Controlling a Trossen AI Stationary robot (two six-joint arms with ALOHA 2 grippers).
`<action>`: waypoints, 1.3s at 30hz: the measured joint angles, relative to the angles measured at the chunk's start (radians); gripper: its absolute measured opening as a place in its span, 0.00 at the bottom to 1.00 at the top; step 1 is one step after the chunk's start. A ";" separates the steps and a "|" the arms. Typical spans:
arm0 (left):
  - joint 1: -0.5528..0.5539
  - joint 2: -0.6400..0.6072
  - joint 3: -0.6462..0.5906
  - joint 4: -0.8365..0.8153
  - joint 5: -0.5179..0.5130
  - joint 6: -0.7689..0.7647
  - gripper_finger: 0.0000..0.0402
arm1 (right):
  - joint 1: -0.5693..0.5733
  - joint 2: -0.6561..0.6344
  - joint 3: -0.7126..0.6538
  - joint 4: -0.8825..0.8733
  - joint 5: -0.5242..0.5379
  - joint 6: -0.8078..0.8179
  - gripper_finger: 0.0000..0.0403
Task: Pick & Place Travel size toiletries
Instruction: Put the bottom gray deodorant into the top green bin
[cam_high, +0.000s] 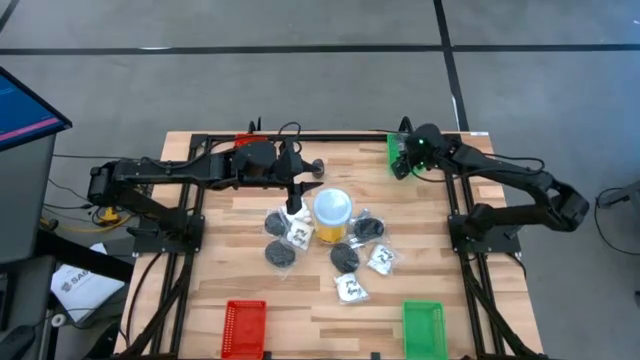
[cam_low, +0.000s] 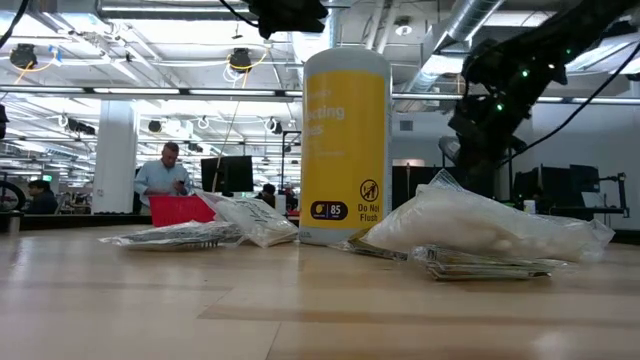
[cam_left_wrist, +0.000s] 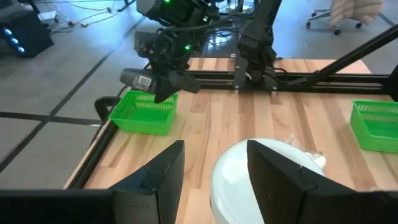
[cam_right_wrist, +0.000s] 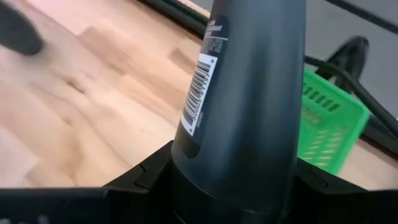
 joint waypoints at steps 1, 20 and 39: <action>0.000 0.000 0.000 0.001 0.000 0.000 0.41 | -0.017 0.000 -0.010 0.014 0.000 0.002 0.46; 0.000 0.001 0.000 0.014 -0.006 0.000 0.41 | -0.135 0.195 -0.050 0.120 -0.052 -0.001 0.46; 0.000 0.001 0.000 0.014 -0.005 0.000 0.41 | -0.124 0.246 -0.050 0.145 -0.049 0.014 0.56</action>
